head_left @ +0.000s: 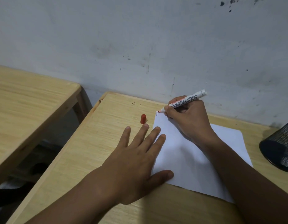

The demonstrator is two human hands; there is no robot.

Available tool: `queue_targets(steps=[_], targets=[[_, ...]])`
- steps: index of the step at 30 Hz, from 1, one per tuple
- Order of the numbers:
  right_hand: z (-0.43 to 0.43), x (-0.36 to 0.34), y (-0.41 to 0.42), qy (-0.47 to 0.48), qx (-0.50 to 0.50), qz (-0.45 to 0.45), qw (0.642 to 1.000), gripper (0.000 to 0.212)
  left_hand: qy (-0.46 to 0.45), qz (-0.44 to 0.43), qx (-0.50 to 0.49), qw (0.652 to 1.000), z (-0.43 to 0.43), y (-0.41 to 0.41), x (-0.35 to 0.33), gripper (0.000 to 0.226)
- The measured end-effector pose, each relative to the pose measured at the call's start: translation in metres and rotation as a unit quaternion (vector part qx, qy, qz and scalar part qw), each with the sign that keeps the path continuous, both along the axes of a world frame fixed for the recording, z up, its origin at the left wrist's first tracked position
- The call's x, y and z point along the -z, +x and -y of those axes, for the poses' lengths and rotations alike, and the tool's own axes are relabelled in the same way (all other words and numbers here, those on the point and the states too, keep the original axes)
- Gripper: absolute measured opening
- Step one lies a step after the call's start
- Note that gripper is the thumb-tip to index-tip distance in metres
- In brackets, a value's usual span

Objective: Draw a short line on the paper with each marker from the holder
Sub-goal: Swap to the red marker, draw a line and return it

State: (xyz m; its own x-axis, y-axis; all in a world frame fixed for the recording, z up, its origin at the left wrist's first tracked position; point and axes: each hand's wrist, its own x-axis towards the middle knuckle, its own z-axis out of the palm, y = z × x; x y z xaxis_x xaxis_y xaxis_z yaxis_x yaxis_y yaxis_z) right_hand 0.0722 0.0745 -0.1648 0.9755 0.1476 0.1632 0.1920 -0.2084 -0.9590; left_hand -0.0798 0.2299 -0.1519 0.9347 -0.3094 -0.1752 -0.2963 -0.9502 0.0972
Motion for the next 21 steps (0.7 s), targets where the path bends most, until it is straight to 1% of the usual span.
queue_targets(steps=[3,9,14,17,19,21], targets=[[0.000,0.000,0.001,-0.012,0.004,0.005,1.000,0.009,0.000,0.000,0.000,1.000,0.000,0.000,-0.001,0.084],[0.000,-0.006,-0.004,-0.005,-0.005,0.001,1.000,0.006,0.006,-0.007,-0.003,1.000,0.001,0.001,-0.001,0.085],[0.001,-0.010,-0.007,0.011,-0.025,-0.010,1.000,0.010,-0.006,0.001,-0.001,1.000,-0.001,0.000,0.000,0.084],[0.000,-0.010,-0.007,0.013,-0.015,-0.011,1.000,0.010,-0.004,0.000,-0.002,1.000,0.000,-0.001,-0.001,0.084],[0.001,-0.010,-0.007,0.042,-0.005,-0.027,0.999,0.006,-0.007,0.001,-0.005,1.000,0.001,-0.001,-0.004,0.082],[0.001,-0.011,-0.006,0.077,0.007,-0.048,0.996,0.011,-0.016,0.006,-0.005,1.000,0.000,-0.002,-0.005,0.082]])
